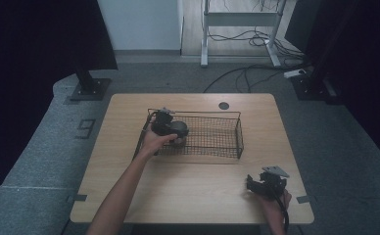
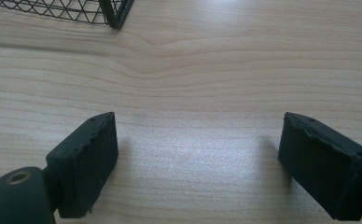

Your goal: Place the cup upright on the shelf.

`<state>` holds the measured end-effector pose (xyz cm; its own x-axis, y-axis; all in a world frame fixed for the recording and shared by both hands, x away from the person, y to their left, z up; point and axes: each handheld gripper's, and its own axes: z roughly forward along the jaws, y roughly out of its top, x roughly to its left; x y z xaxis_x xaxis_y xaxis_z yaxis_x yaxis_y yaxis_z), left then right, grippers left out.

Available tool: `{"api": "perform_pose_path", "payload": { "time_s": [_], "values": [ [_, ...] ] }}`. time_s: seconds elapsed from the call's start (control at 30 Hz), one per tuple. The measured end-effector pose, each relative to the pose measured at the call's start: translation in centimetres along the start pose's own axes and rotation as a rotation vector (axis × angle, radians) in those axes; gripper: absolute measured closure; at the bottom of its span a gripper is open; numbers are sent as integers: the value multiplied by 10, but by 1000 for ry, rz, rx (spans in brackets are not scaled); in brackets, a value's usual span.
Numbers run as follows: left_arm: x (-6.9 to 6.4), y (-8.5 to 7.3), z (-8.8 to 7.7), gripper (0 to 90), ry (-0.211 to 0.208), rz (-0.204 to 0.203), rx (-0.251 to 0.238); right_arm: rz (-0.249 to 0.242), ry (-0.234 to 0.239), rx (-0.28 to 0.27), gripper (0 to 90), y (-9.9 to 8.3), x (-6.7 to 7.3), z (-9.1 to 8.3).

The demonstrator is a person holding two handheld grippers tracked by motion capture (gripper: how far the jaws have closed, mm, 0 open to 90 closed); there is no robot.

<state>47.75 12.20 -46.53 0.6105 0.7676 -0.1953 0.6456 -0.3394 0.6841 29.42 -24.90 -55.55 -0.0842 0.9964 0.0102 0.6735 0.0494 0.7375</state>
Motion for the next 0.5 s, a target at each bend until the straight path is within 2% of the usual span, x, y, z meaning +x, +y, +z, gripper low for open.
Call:
{"api": "perform_pose_path", "payload": {
  "time_s": [0.2,0.5],
  "values": [
    [2,-1,3,144,5,-17,19,0,0,0,117,0,0,0],
    [3,-2,8,142,2,-20,50,0,0,0,117,0,0,0]
  ]
}}
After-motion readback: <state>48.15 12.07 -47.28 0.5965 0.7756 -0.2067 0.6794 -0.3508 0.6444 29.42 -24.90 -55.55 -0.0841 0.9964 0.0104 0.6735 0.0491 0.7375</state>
